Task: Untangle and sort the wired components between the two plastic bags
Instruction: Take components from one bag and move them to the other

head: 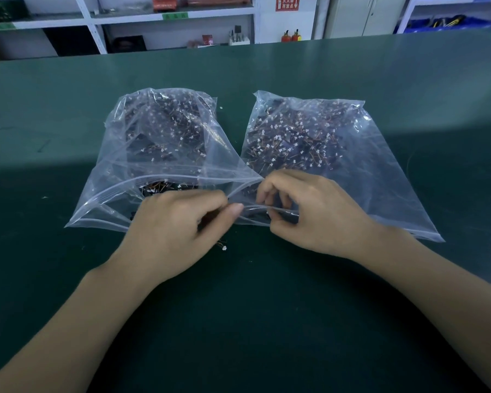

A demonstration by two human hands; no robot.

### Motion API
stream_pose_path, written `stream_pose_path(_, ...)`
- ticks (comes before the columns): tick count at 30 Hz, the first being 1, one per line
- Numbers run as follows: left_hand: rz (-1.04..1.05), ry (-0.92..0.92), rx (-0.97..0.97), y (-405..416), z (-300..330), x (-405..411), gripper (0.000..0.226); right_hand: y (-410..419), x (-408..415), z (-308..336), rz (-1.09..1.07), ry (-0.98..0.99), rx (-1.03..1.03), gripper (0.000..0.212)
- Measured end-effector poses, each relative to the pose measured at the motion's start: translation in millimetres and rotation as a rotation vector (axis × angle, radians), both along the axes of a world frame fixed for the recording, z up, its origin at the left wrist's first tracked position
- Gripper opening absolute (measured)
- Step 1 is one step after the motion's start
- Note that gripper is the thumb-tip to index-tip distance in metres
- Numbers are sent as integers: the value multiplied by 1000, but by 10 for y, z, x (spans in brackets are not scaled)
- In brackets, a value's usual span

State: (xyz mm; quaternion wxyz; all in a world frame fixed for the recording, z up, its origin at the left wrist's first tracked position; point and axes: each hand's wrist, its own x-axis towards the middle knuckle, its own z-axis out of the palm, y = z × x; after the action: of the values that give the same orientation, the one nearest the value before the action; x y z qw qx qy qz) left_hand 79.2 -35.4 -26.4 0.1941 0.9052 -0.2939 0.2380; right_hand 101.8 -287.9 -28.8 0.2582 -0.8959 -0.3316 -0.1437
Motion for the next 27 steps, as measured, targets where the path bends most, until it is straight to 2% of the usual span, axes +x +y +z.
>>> stream_pose_path(3, 34, 137, 246, 79, 66, -27, 57, 7, -15, -7, 9, 10, -7, 27)
stream_pose_path(7, 96, 193, 328, 59, 55, -64, 69, 11, -27, 6, 8, 16, 4, 26)
stream_pose_path(11, 95, 200, 365, 34, 28, -57, 61, 15, -35, 23, 1, 38, 1, 25)
stream_pose_path(16, 73, 163, 416, -8, 20, -55, 39, 17, -60, 51, -9, 31, -30, 28)
stream_pose_path(19, 16, 52, 350, -18, 31, -74, 31, 16, -63, 54, 0, 33, -9, 28)
stream_pose_path(23, -51, -52, 174, -81, 29, -101, 32, 17, -37, 6, 11, 57, 77, 8)
stream_pose_path(27, -59, -80, 63, -137, 18, -110, 34, 7, 27, -12, -43, 131, 192, 28)
